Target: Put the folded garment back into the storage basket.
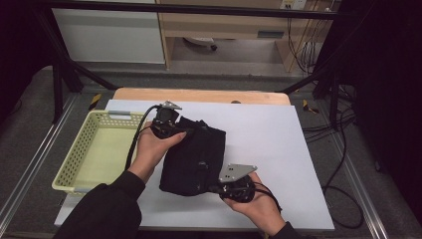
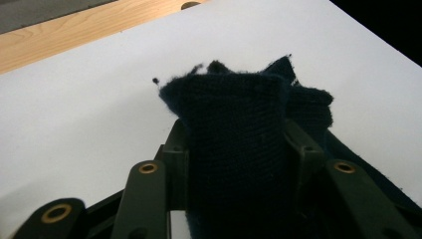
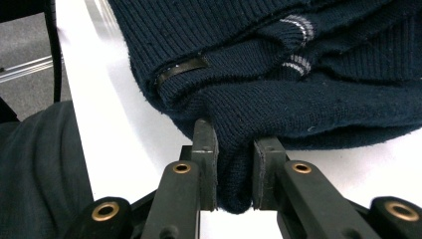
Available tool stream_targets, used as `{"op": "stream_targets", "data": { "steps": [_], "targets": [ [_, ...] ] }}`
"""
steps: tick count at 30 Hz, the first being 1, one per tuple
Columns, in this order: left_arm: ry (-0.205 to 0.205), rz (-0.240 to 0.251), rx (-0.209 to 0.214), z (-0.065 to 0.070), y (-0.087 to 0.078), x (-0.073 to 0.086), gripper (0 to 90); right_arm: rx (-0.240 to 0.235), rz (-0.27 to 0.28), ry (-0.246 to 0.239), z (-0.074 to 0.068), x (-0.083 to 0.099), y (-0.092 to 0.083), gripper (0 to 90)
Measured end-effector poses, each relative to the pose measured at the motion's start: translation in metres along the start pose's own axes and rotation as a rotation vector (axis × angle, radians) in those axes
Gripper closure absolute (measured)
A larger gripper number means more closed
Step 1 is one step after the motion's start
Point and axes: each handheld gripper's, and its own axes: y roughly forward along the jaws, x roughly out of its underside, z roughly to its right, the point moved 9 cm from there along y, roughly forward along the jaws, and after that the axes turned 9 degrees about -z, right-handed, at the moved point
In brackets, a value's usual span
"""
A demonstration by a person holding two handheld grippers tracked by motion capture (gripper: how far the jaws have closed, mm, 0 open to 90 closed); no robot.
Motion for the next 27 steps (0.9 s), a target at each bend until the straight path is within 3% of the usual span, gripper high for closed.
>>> {"op": "stream_targets", "data": {
  "steps": [27],
  "targets": [
    [-0.002,0.018,-0.030,-0.015,-0.026,-0.006,55.4,-0.002,0.030,-0.022,0.000,-0.025,0.002,76.3]
  ]
}}
